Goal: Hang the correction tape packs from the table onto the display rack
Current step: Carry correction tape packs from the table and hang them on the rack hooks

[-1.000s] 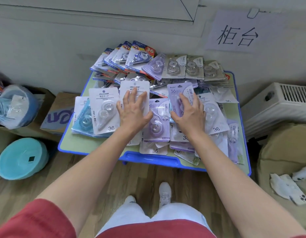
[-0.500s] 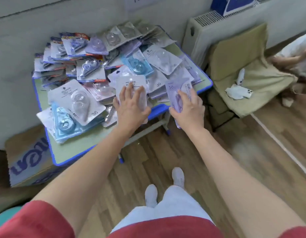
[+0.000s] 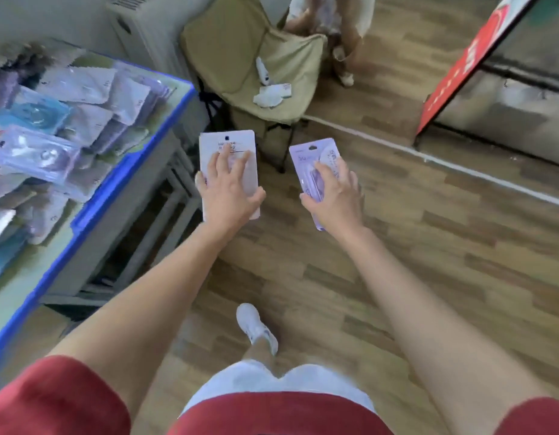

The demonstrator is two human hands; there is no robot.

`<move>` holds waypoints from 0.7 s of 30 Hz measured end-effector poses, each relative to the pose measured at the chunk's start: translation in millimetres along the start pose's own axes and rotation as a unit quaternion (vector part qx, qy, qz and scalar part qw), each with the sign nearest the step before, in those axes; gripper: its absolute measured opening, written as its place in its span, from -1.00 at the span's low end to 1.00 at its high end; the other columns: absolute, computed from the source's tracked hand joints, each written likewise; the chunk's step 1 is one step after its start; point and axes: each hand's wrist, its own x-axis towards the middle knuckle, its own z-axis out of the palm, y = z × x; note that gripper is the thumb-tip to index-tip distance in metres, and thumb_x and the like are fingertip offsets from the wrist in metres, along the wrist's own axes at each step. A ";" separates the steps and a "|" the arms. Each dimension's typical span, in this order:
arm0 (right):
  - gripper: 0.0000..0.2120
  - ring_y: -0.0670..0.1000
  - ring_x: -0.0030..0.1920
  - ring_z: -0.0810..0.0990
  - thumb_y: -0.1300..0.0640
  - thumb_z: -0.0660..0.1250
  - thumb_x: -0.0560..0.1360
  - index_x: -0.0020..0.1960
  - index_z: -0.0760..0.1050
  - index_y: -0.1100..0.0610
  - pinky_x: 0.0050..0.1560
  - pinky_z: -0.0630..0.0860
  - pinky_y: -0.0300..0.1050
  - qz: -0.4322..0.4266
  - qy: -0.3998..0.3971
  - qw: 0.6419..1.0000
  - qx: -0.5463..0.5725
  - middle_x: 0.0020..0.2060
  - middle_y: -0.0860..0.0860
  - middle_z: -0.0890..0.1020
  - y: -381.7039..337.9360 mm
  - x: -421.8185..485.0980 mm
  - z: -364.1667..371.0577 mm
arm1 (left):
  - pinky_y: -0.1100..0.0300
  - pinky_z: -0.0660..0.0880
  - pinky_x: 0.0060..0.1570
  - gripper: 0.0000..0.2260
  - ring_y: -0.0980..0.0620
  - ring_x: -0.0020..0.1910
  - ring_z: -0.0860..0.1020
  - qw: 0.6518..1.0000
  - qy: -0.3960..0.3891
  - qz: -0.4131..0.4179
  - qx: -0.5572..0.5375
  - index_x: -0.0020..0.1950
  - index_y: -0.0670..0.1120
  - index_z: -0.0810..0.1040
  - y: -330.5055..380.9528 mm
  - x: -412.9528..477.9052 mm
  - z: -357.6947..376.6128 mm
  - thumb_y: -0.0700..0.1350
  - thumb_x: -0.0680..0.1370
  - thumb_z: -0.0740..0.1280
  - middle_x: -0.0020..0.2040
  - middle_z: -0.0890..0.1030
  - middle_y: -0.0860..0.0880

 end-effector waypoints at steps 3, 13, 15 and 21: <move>-0.45 0.18 0.31 0.30 -0.04 0.34 0.46 0.41 0.32 0.00 0.27 0.23 -0.01 0.055 0.015 0.998 0.004 0.46 0.07 0.20 56.4 -51.6 -23.7 | -0.14 0.08 0.37 -0.42 -0.10 0.51 0.06 0.998 -0.024 0.055 -0.001 0.46 0.07 0.27 53.0 -37.4 30.7 0.05 0.46 0.33 0.55 0.11 -0.04; -0.45 0.15 0.35 0.26 -0.03 0.33 0.47 0.42 0.30 0.00 0.29 0.19 -0.08 0.281 0.065 0.956 0.062 0.48 0.07 0.14 205.9 -247.4 -54.7 | -0.06 0.05 0.34 -0.42 -0.08 0.52 0.04 0.947 -0.163 0.276 -0.022 0.46 0.05 0.27 199.3 -193.4 124.1 0.01 0.46 0.33 0.55 0.07 -0.02; -0.43 0.14 0.36 0.26 -0.04 0.33 0.48 0.45 0.27 -0.02 0.29 0.19 -0.06 0.338 0.082 0.936 0.060 0.49 0.06 0.13 225.6 -285.8 -55.5 | -0.07 0.06 0.34 -0.41 -0.09 0.52 0.04 0.927 -0.189 0.325 -0.015 0.47 0.04 0.27 220.9 -218.0 137.9 0.02 0.46 0.34 0.55 0.07 -0.04; -0.41 0.16 0.36 0.26 -0.05 0.32 0.48 0.46 0.25 -0.03 0.31 0.22 0.00 0.470 0.159 0.865 0.075 0.51 0.06 0.10 248.6 -377.2 -58.0 | -0.09 0.07 0.34 -0.39 -0.12 0.51 0.04 0.859 -0.235 0.455 -0.009 0.48 0.03 0.25 273.7 -274.7 165.7 0.02 0.45 0.35 0.55 0.08 -0.06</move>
